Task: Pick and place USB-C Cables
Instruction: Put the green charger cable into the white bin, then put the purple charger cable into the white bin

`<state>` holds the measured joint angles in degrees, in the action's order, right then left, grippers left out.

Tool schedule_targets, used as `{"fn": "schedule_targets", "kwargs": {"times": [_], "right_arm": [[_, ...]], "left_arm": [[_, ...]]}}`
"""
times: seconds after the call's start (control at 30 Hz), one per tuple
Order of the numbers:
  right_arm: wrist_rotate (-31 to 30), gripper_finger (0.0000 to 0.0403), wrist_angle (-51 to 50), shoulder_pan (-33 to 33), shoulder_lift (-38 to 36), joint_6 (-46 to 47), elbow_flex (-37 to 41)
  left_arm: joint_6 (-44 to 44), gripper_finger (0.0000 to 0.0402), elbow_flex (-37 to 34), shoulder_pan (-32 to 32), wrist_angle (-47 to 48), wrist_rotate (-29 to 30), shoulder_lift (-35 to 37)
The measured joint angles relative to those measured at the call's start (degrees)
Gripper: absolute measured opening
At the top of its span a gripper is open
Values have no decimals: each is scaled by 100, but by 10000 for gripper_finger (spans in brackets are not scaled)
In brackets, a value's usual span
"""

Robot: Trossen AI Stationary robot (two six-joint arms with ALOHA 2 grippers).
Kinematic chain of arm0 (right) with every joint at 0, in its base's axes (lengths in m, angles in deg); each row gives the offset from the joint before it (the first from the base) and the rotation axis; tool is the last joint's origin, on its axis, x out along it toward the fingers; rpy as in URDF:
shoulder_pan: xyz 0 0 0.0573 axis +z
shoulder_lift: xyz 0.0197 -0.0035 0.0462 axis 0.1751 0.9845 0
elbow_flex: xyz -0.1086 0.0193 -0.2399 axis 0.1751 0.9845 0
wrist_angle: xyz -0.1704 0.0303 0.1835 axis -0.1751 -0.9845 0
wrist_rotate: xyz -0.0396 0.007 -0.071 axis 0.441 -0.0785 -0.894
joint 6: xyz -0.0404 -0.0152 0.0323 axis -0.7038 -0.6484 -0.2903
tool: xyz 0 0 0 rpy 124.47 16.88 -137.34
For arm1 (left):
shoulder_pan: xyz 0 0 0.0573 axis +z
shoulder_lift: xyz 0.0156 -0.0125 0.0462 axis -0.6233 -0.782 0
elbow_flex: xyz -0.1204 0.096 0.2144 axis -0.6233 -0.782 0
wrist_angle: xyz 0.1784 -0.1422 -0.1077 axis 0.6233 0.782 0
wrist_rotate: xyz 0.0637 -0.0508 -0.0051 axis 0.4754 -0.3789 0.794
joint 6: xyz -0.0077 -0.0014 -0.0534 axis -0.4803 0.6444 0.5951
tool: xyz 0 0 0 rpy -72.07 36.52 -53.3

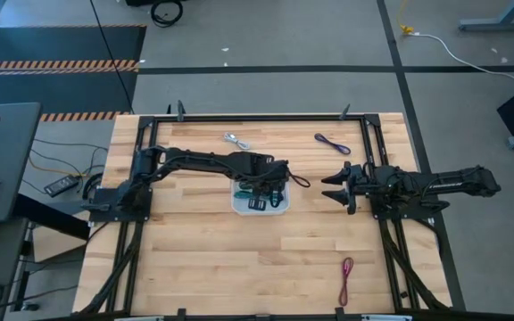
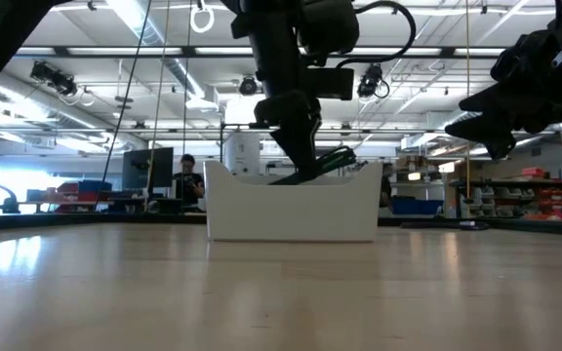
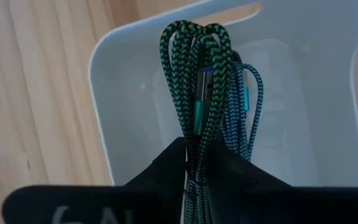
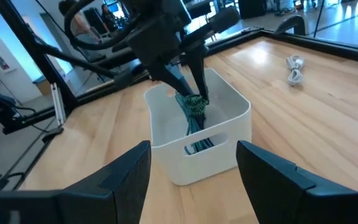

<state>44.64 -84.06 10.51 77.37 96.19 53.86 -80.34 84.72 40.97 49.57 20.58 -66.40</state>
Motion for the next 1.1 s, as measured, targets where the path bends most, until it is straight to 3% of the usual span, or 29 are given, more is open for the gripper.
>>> {"fn": "schedule_targets", "kwargs": {"times": [0.47,0.6,0.77,0.97,1.1], "right_arm": [[-98,244,36,-2,3,-154,0],[-101,244,38,-2,3,-153,0],[-679,244,127,-20,5,-310,0],[-1382,244,-4,-226,101,-892,-409],[-1467,244,-16,-507,481,-1278,-822]], "left_arm": [[455,103,0,-70,63,-32,26],[423,118,0,-72,73,365,29],[176,127,-1,-28,-21,626,272],[11,121,0,145,-797,-223,833],[79,117,9,406,-1262,-837,1203]]}}
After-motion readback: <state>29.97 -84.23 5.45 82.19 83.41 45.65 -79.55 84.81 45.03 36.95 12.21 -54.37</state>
